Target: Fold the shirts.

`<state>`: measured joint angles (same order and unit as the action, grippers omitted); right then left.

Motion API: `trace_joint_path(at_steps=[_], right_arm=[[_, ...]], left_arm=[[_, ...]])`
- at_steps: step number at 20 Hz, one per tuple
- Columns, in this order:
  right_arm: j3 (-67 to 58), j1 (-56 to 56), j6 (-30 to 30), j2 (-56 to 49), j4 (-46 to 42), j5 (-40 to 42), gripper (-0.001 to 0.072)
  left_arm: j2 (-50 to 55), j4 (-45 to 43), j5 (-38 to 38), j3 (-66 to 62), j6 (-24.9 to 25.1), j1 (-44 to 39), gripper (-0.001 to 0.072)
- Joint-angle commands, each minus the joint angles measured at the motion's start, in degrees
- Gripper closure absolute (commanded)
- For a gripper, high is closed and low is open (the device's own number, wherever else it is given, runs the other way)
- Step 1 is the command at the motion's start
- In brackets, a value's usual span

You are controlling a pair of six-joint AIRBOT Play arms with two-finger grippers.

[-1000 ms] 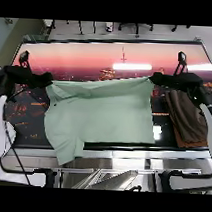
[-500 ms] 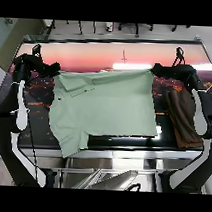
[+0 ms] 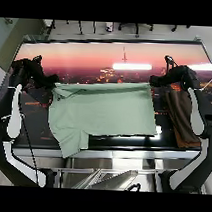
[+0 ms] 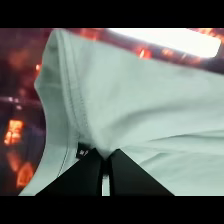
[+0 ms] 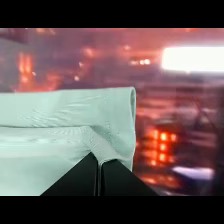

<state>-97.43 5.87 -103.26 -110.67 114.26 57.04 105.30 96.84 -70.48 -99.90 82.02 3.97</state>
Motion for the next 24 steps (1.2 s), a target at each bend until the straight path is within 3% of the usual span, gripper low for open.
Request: trace_joint_path(at_steps=[1, 10, 19, 20, 21, 22, 23, 24], right_arm=[[0.4, -2.0, 2.7, -1.1, -5.7, 1.0, 0.0695], [0.4, -2.4, 3.4, -0.8, -6.3, 8.3, 0.0694], [0.4, -2.4, 3.5, -1.0, -6.2, 7.5, 0.0692], [0.4, -2.4, 3.5, -1.1, -6.0, 7.6, 0.0681], [0.4, -2.4, 3.5, -1.1, -5.7, 7.7, 0.0605], [0.4, -2.4, 3.5, -1.1, -5.2, 7.6, 0.0485], [0.4, -2.4, 3.5, -1.1, -4.7, 7.7, 0.0425], [0.3, -2.4, 3.5, -1.0, -4.7, 8.6, 0.0375]], left_arm=[[-0.3, -1.4, 2.8, 4.7, -0.7, -0.2, 0.0690], [1.4, -4.3, 0.3, 4.2, -0.7, -0.2, 0.0689], [1.4, -3.2, 2.5, 4.2, -0.7, -0.4, 0.0688], [1.4, -3.2, 2.7, 4.2, -0.7, -0.6, 0.0688], [1.4, -2.8, 2.9, 4.2, -0.6, -0.9, 0.0688], [1.4, -2.6, 3.0, 4.2, -0.3, -1.1, 0.0688], [1.4, -2.6, 3.0, 4.2, 0.0, -1.1, 0.0576], [1.2, -2.2, 2.6, 4.2, 0.0, -1.1, 0.0291]])
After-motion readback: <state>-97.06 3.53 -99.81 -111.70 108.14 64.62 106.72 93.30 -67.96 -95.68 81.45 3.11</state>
